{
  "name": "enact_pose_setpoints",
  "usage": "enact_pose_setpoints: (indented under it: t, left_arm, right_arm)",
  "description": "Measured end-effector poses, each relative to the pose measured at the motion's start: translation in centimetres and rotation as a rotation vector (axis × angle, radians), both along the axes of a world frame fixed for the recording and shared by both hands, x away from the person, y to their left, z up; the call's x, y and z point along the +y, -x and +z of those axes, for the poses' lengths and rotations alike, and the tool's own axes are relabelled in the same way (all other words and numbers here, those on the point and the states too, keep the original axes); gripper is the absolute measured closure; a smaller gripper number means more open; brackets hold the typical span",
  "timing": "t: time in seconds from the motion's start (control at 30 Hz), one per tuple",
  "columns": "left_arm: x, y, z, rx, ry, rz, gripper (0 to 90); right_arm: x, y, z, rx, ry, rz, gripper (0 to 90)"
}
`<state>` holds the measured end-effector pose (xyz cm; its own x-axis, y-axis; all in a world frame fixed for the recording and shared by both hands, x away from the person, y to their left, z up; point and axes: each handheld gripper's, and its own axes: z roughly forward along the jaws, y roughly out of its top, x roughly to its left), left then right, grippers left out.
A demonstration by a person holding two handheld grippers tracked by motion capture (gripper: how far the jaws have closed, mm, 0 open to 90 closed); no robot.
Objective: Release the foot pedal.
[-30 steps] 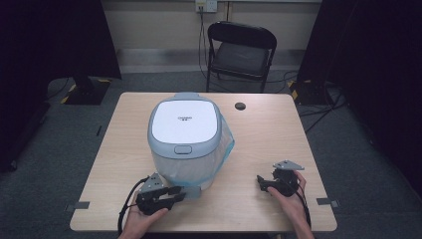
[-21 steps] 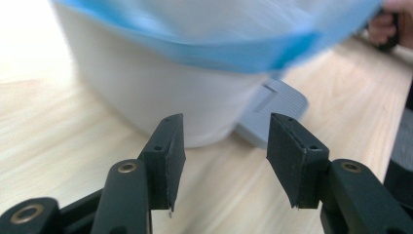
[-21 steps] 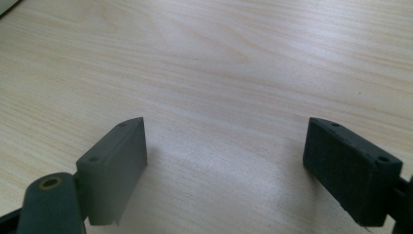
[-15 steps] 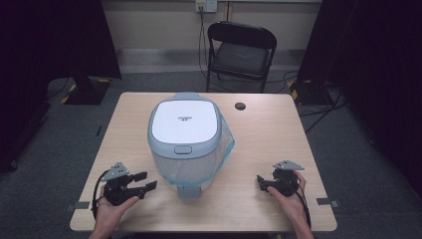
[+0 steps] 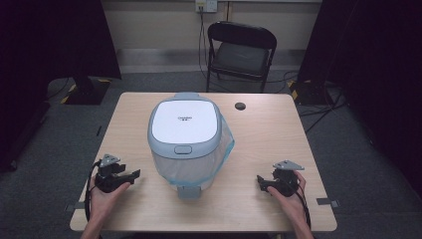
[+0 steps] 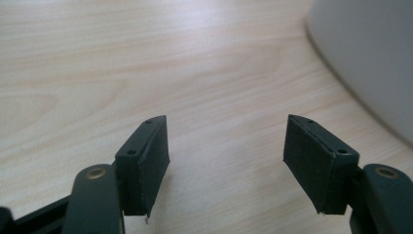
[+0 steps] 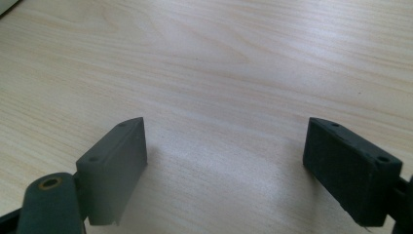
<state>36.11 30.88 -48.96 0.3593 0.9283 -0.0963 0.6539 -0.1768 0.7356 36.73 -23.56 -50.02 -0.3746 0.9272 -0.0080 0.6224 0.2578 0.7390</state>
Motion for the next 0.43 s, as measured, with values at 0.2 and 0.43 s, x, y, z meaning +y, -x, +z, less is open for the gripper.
enact_pose_setpoints:
  t: [0.2,0.43]
  left_arm:
    - [-1.1,0.1,-0.9,-0.002,-0.098,-0.013,20.5]
    - [-1.2,0.1,-1.3,-0.03,-0.082,-0.013,13.2]
  right_arm:
    - [0.0,0.0,0.0,0.0,0.0,0.0,15.2]
    - [0.0,0.0,0.0,0.001,0.001,-0.001,15.2]
